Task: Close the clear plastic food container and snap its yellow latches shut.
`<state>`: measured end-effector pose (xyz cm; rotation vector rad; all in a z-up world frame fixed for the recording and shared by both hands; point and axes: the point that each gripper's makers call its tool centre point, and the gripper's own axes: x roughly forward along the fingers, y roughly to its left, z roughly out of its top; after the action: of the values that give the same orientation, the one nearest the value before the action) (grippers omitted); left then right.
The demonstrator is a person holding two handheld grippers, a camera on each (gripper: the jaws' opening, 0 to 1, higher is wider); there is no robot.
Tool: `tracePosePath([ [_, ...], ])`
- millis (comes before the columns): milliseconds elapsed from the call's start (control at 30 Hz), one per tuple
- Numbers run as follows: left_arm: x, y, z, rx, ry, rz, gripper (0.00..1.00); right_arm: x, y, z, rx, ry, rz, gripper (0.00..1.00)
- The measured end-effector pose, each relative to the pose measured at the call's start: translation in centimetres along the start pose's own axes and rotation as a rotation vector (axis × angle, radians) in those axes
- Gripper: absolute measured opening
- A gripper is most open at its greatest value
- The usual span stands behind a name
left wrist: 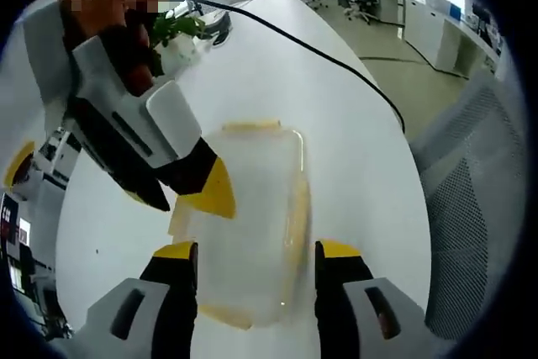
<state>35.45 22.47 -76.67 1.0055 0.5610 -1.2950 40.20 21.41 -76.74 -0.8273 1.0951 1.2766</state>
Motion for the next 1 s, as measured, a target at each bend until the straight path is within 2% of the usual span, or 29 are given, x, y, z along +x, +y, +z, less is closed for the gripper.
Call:
tracePosePath([
  [267, -0.1, 0.2, -0.2, -0.012, 0.005, -0.003, 0.63, -0.2, 0.3, -1.0, 0.004, 0.005, -0.023, 0.53],
  [533, 0.0, 0.4, -1.1, 0.007, 0.038, -0.017, 0.67, -0.5, 0.7, -1.4, 0.021, -0.003, -0.034, 0.57],
  [1000, -0.1, 1.3, -1.4, 0.033, 0.032, -0.022, 0.74, -0.7, 1.5, -2.3, 0.029, -0.008, -0.055, 0.63],
])
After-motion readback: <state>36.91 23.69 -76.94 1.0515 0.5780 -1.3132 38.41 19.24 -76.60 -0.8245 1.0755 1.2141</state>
